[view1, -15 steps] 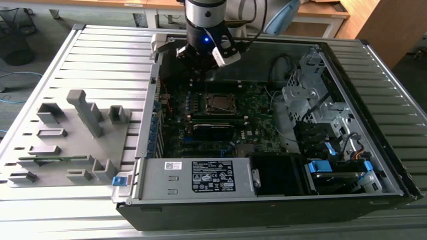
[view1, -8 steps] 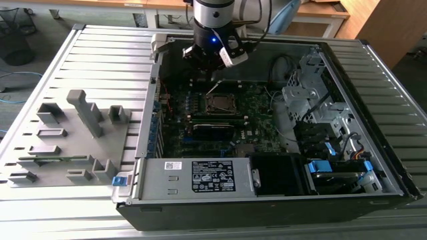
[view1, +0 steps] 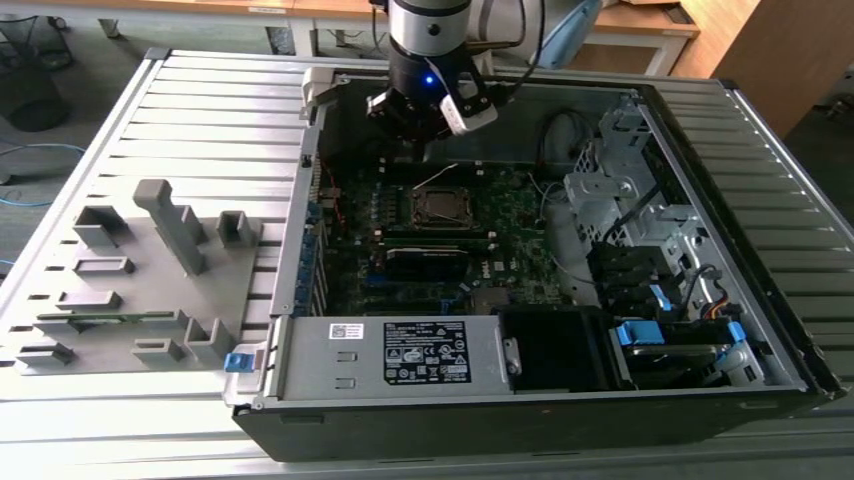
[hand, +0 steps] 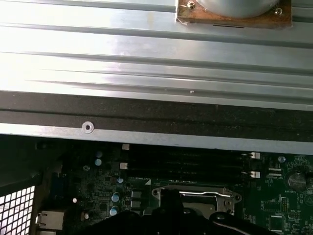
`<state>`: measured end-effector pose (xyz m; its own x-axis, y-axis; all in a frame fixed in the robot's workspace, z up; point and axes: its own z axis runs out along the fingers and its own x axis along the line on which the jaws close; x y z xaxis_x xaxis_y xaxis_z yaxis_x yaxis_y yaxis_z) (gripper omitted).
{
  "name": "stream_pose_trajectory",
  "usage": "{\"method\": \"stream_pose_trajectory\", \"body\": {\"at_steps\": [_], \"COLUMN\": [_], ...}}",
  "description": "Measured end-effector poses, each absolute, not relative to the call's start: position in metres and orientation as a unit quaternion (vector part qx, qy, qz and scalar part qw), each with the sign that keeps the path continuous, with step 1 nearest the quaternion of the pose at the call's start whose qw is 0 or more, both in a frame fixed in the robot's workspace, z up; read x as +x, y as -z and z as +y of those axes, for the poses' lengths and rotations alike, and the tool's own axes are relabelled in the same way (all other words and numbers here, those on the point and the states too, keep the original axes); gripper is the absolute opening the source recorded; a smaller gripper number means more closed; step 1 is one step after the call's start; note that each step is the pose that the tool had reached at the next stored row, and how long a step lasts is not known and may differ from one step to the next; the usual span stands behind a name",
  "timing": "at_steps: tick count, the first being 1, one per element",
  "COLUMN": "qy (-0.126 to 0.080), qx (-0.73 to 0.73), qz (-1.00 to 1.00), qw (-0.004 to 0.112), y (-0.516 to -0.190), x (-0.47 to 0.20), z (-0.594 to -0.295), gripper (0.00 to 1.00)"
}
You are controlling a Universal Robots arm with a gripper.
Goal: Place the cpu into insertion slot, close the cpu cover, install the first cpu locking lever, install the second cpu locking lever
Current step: 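Install the first cpu locking lever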
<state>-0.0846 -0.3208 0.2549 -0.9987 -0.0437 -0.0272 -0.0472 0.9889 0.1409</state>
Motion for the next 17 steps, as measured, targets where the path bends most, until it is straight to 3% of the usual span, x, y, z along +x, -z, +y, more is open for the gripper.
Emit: {"method": "stream_pose_trajectory", "body": {"at_steps": [17], "qy": [-0.080], "qx": [0.027], "qz": [0.996], "qw": [0.016], "y": [-0.2505], "x": [-0.0835], "z": [-0.3216], "gripper": [0.11]}}
